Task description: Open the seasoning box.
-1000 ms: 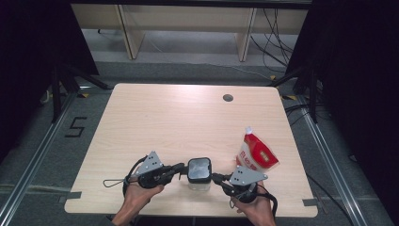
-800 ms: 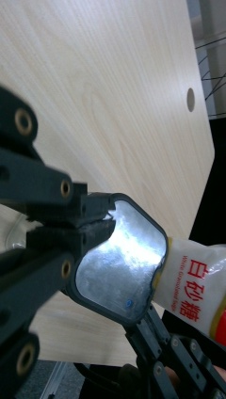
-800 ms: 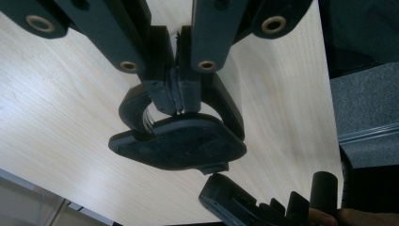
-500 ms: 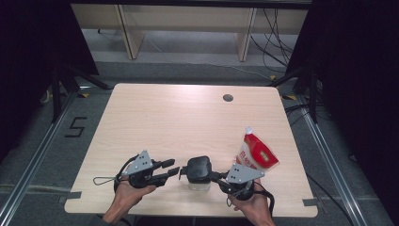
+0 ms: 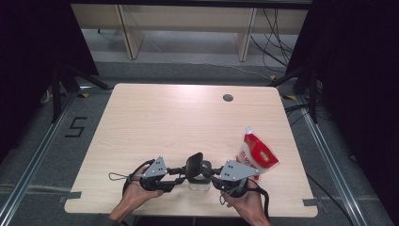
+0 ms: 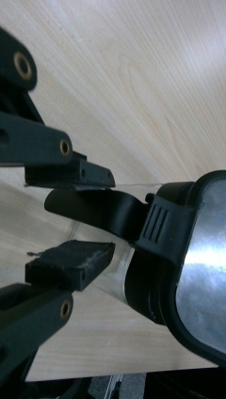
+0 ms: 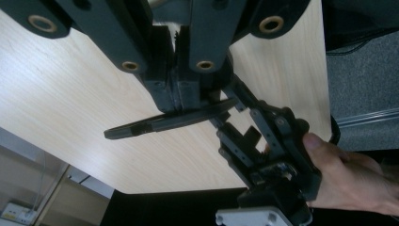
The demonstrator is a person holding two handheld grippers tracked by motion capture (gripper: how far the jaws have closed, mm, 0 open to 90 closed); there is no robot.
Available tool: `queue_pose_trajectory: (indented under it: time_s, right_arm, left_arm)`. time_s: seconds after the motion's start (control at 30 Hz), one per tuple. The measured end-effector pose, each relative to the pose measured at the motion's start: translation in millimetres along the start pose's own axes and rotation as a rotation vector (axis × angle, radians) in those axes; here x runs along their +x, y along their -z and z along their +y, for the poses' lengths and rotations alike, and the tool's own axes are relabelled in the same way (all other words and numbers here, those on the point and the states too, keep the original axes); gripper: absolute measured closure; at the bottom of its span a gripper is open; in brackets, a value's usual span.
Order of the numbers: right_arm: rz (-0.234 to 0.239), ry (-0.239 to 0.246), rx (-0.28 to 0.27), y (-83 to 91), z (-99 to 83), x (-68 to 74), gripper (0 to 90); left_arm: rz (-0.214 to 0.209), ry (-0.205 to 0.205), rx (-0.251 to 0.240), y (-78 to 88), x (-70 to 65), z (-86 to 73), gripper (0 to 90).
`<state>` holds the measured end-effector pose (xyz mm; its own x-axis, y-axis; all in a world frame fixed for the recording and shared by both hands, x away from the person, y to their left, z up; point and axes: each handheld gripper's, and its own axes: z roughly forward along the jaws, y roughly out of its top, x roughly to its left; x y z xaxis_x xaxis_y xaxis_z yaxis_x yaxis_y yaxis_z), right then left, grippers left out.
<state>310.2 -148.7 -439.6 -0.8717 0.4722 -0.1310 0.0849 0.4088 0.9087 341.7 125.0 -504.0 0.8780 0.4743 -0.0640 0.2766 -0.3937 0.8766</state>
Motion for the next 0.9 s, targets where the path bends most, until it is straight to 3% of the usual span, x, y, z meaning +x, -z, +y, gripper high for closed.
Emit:
queue_pose_trajectory:
  time_s: [0.13, 0.2, 0.27, 0.43, 0.47, 0.57, 0.9]
  right_arm:
    - [0.003, 0.005, -0.002, -2.8, 7.3, 1.1, 88.8]
    - [0.006, 0.005, -0.009, -3.9, 8.4, 1.6, 88.8]
    - [0.016, 0.011, -0.005, -6.0, 12.6, 2.4, 89.2]
    - [0.026, 0.019, -0.011, -12.5, 19.3, 7.0, 89.6]
    - [0.026, 0.023, -0.016, -14.6, 20.4, 8.2, 89.6]
    - [0.035, 0.029, -0.017, -19.1, 23.3, 11.2, 89.7]
    - [0.057, 0.042, -0.015, -31.1, 29.3, 18.5, 90.0]
  left_arm:
    - [-0.005, 0.000, -0.012, -0.1, -1.2, -1.2, 71.3]
    - [-0.007, -0.002, -0.006, -0.1, -2.6, -1.1, 71.5]
    - [0.008, -0.031, 0.009, 0.4, -4.2, 0.3, 72.4]
    - [0.020, -0.041, 0.016, 0.4, -5.0, 0.9, 72.8]
    - [0.022, -0.028, 0.016, 0.2, -5.9, 0.7, 72.9]
    - [0.021, -0.041, 0.020, 0.6, -5.2, 1.2, 72.9]
    - [0.035, -0.030, 0.031, 0.7, -6.7, 1.5, 73.2]
